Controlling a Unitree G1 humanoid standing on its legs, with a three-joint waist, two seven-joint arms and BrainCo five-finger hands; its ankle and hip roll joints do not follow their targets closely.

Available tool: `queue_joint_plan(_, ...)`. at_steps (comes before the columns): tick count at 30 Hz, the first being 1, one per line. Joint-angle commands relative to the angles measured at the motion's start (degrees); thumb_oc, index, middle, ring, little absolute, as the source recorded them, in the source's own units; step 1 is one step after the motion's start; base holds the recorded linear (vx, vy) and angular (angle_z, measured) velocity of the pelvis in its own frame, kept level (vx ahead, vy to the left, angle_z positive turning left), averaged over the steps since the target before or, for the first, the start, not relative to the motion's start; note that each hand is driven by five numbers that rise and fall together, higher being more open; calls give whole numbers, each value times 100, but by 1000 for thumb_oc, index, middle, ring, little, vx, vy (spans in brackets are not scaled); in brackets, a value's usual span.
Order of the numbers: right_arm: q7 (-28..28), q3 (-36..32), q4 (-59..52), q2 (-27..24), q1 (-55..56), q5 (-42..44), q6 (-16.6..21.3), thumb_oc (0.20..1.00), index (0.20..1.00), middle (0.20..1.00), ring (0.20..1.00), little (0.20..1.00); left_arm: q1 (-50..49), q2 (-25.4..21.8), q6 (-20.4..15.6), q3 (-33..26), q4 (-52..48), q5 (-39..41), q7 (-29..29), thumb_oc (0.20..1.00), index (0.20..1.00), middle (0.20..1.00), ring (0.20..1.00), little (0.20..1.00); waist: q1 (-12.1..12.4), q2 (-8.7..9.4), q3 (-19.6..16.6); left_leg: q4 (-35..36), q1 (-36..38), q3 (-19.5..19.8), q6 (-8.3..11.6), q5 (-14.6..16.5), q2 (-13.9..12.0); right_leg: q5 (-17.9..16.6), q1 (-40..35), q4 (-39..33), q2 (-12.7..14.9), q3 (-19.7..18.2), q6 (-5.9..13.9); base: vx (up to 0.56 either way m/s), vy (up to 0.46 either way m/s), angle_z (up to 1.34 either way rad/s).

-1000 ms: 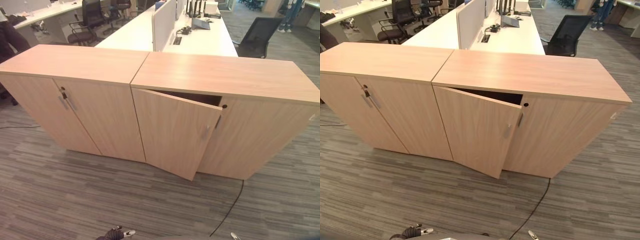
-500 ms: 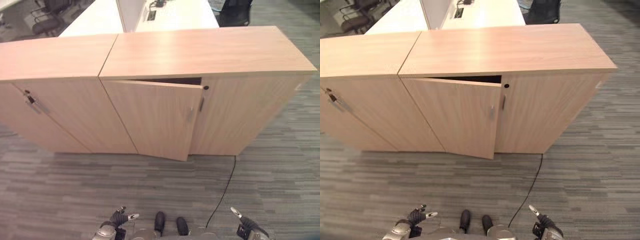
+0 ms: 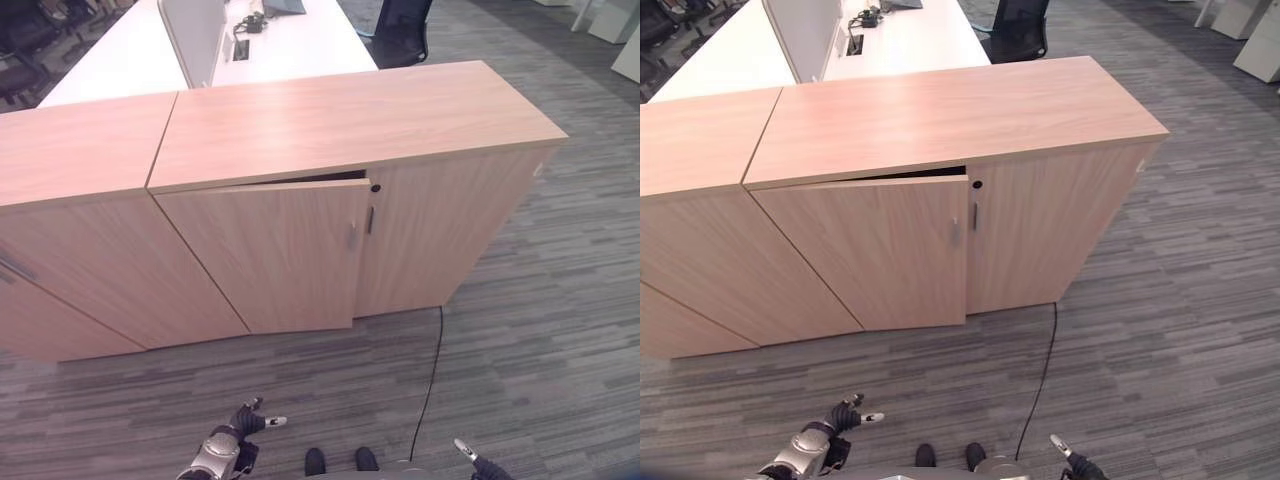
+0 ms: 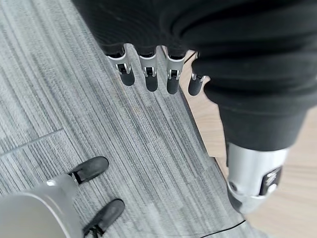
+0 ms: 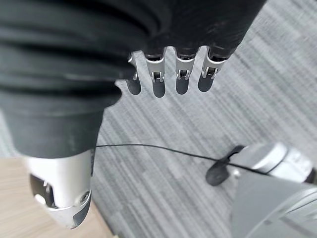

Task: Put the empty folder in the office cabinet

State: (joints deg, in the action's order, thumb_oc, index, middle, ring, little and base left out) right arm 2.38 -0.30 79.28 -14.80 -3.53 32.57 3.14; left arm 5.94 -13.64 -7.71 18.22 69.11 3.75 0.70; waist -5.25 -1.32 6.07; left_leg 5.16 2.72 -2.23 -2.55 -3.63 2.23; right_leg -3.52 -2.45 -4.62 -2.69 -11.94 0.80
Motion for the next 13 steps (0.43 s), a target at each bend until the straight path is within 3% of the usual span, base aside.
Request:
queue_joint_plan(1,78,8,233,-97,-178,-33,64,1000,1000,1000,1000,1000,-46,-105,-176,-94,170,-60,124,1000,1000,1000,1000,1000,154,12,-73,-16,-267,92,92,480,65,219,316,201,324,640,572,-22,2,-78)
queue_joint_plan(4,69,-40,256,-86,-128,-5,49,1000,1000,1000,1000,1000,-187,-96,-153,-374,309,58,171,1000,1000,1000,1000,1000,248,47,-156,-16,-159,5,99,539,32,241,169,107,383,710,563,58,-10,-90)
queue_joint_plan(8,70,-161,278,-79,6,4,46,1000,1000,1000,1000,1000,-366,-12,-95,-767,525,349,174,1000,1000,1000,1000,1000,273,104,-290,-16,65,44,120,623,2,287,-103,-38,394,792,539,95,-31,-3)
queue_joint_plan(13,84,-101,312,-12,118,-89,35,1000,1000,1000,1000,1000,-385,62,-84,-669,514,261,113,1000,1000,1000,1000,1000,257,134,-377,-16,176,85,144,668,-24,357,-223,-38,363,845,509,28,-15,6)
